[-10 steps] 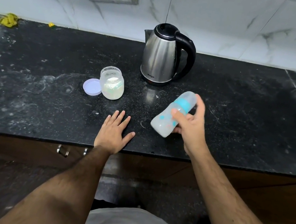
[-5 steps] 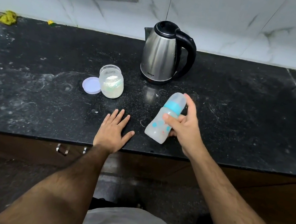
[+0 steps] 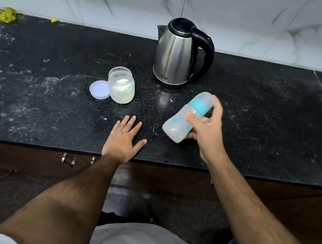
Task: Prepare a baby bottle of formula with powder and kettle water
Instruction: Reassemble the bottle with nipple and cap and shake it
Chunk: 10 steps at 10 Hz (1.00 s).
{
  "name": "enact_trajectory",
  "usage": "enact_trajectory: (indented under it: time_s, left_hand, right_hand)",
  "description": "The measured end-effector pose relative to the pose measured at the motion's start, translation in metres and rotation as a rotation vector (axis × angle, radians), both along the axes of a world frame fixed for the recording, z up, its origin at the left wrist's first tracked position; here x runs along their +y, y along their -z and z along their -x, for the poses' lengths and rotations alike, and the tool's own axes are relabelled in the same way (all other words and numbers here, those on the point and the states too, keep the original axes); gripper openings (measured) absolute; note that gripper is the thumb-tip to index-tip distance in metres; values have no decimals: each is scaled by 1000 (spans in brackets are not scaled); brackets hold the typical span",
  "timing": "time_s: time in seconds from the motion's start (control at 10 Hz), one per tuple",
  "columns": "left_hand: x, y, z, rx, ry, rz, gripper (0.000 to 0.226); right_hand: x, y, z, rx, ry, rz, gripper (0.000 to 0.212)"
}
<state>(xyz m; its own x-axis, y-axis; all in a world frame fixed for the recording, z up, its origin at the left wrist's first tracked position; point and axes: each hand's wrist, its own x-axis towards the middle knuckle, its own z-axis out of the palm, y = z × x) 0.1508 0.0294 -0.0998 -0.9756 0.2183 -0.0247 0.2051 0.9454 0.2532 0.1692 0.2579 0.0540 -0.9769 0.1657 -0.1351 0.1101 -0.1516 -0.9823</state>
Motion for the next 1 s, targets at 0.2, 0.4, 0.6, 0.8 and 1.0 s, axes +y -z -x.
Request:
enact_trajectory:
  time_s: [0.2,0.4,0.6,0.8,1.0]
  left_hand:
    - [0,0,0,1,1,1,74]
    - [-1,2,1,5,-1,-8,80]
    - [0,2,1,4,-2,-3,81]
    - [-1,3,1,6,-4,0,81]
    - [-1,2,0,12,-8,-1,80]
  right_hand:
    - [6,-5,5,27,116,37,78]
    - [3,-6,-1,8,-65,-25,79]
    - [2,-6,2,-13,-78,-31,78]
    - [8,-5,7,-10,161,70,73]
    - [-1,0,-2,-20,48,26,76]
